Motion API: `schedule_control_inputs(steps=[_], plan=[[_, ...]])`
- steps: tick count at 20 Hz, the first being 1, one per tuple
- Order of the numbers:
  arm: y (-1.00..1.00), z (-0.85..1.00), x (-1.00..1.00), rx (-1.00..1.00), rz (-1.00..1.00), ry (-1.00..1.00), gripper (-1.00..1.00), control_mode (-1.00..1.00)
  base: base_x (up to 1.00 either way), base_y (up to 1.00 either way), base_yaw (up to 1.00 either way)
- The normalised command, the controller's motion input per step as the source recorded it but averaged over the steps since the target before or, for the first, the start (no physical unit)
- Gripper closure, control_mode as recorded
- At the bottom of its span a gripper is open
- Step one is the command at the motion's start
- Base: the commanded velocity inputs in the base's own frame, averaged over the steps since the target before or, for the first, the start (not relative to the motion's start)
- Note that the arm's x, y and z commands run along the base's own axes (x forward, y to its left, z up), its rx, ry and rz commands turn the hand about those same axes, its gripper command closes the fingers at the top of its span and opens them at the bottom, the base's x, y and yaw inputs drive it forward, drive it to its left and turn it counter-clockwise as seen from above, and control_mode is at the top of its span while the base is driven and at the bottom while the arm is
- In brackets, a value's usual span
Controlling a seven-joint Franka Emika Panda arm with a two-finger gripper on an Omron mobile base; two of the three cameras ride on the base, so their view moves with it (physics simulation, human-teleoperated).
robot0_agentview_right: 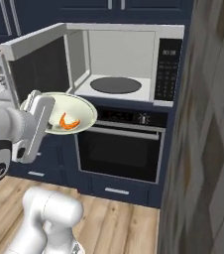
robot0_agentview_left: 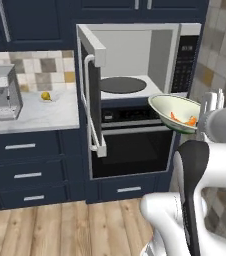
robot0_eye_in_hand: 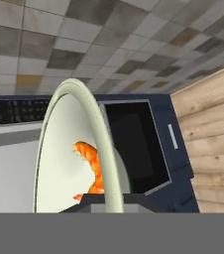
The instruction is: Remove the pear from the bowl and place it on the small plate. Then place the bowl with only the shrimp in the microwave, close the door, and press the start button to microwave the shrimp.
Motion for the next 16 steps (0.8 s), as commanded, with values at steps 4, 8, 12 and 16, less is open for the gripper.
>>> schedule_control_inputs(steps=[4,8,12,16], plan=[[0.0,0.0,0.0,0.0,0.0,0.0,1.0,1.0,0.65,-0.37,0.02],[0.0,0.0,0.0,0.0,0.0,0.0,1.0,1.0,0.43,-0.53,0.0],[0.0,0.0,0.0,0.0,0.0,0.0,1.0,1.0,0.04,-0.23,0.0],[0.0,0.0,0.0,0.0,0.0,0.0,1.0,1.0,0.44,-0.08,0.0]])
